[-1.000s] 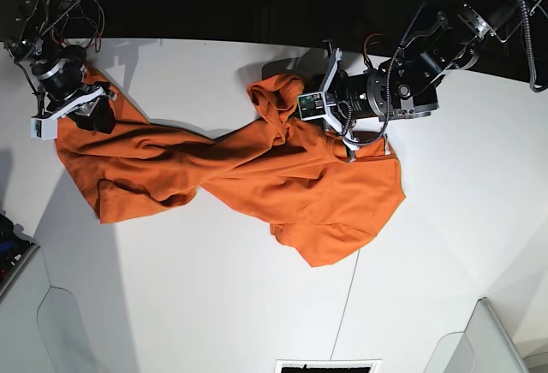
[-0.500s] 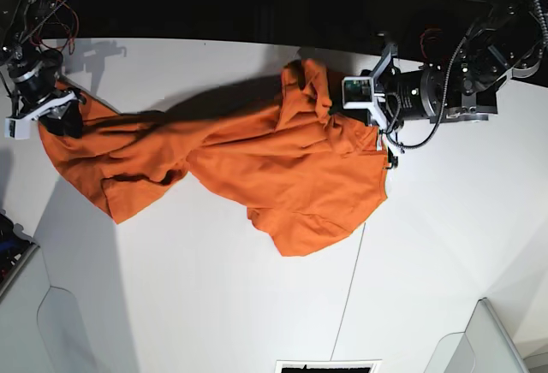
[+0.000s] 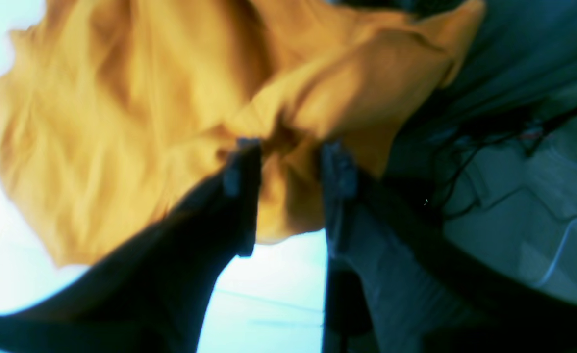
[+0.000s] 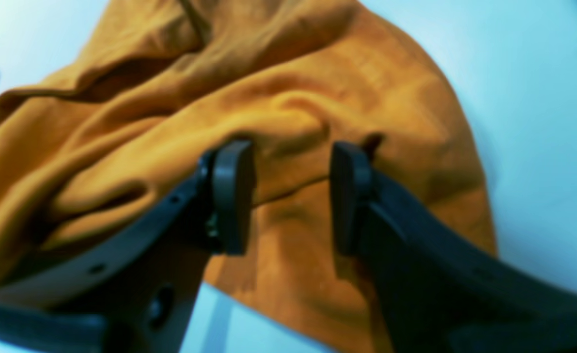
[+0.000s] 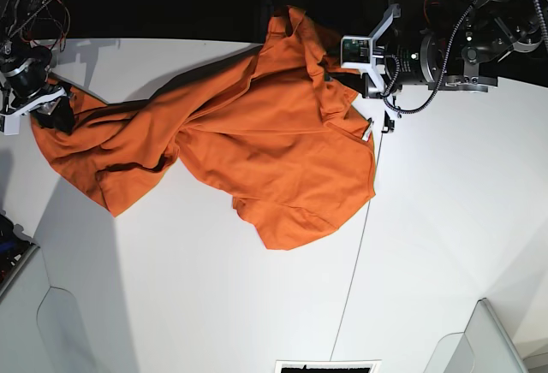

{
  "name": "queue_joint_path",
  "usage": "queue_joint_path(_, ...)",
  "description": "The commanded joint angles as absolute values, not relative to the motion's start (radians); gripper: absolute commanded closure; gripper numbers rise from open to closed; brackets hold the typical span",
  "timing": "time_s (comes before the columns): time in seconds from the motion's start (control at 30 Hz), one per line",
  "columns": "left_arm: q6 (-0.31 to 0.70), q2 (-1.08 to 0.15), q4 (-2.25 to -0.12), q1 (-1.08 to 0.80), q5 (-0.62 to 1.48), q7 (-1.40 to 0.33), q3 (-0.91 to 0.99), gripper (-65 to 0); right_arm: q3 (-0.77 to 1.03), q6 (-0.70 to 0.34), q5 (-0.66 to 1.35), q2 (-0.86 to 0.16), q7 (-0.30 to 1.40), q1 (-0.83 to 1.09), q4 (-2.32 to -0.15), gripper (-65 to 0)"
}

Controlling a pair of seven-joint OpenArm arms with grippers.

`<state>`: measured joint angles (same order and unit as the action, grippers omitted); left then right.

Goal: Layout the t-shirt on the table in an organized manner, then fold the t-shirt properly
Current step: 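Lower the stretched shirt onto the table and open both grippers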

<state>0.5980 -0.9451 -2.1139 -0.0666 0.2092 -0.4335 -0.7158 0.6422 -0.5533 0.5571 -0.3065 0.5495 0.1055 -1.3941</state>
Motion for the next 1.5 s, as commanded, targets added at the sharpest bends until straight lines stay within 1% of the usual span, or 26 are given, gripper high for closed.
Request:
queue_joint_path(0.0, 0.583, -0.959, -2.128, -0.055, 0.221, -0.435, -0.706, -24.6, 0.664, -0.554, 0.595, -0.329, 0.531, 0.092, -1.444, -26.1)
queue_joint_path(0.1, 0.583, -0.959, -2.128, -0.052, 0.228, -0.439, -0.704, -24.5, 0.704, -0.554, 0.611, -0.330, 0.542, 0.091, -1.524, -26.1)
queue_joint_path(0.17, 0.570, -0.958, -2.128, -0.053, 0.228, -0.410, -0.687, -24.5, 0.717, -0.554, 0.611, -0.330, 0.542, 0.086, -1.559, -26.1)
queue_joint_path(0.3, 0.432, -0.934, -2.126, -0.046, 0.181, -0.355, -0.619, -24.5, 0.701, -0.554, 0.609, -0.330, 0.540, 0.049, -1.551, -26.1)
queue_joint_path(0.33, 0.407, -0.911, -2.120, -0.038, 0.167, -0.356, -0.593, -24.5, 0.690, -0.554, 0.605, -0.329, 0.538, 0.035, -1.544, -26.1)
queue_joint_path(0.4, 0.392, -0.854, -2.078, -0.002, 0.169, -0.355, -0.543, -24.5, 0.657, -0.553, 0.591, -0.329, 0.538, 0.001, -1.526, -26.1)
queue_joint_path(0.5, 0.409, -0.748, -1.941, 0.081, 0.207, -0.354, -0.516, -24.5, 0.587, -0.541, 0.537, -0.329, 0.538, -0.063, -1.473, -26.1)
queue_joint_path(0.67, 0.415, -0.584, -1.610, 0.237, 0.211, -0.347, -0.516, -24.6, 0.469, -0.527, 0.463, -0.329, 0.515, -0.168, -1.288, -26.1)
queue_joint_path(0.8, 0.418, -0.503, -1.390, 0.329, 0.209, -0.291, -0.516, -24.6, 0.400, -0.528, 0.458, -0.324, 0.493, -0.234, -1.148, -26.1)
queue_joint_path(0.83, 0.435, -0.490, -1.350, 0.345, 0.210, -0.288, -0.516, -24.6, 0.389, -0.528, 0.447, -0.316, 0.493, -0.245, -1.126, -26.1)
queue_joint_path(0.93, 0.443, -0.475, -1.260, 0.369, 0.216, -0.287, -0.516, -24.6, 0.376, -0.528, 0.422, -0.286, 0.493, -0.258, -1.095, -26.1)
queue_joint_path(1.0, 0.443, -0.478, -1.238, 0.368, 0.221, -0.287, -0.516, -24.6, 0.377, -0.528, 0.423, -0.266, 0.493, -0.257, -1.096, -26.1)
queue_joint_path(1.47, 0.442, -0.487, -1.236, 0.369, 0.242, -0.288, -0.516, -24.6, 0.377, -0.532, 0.430, -0.226, 0.494, -0.257, -1.186, -26.1)
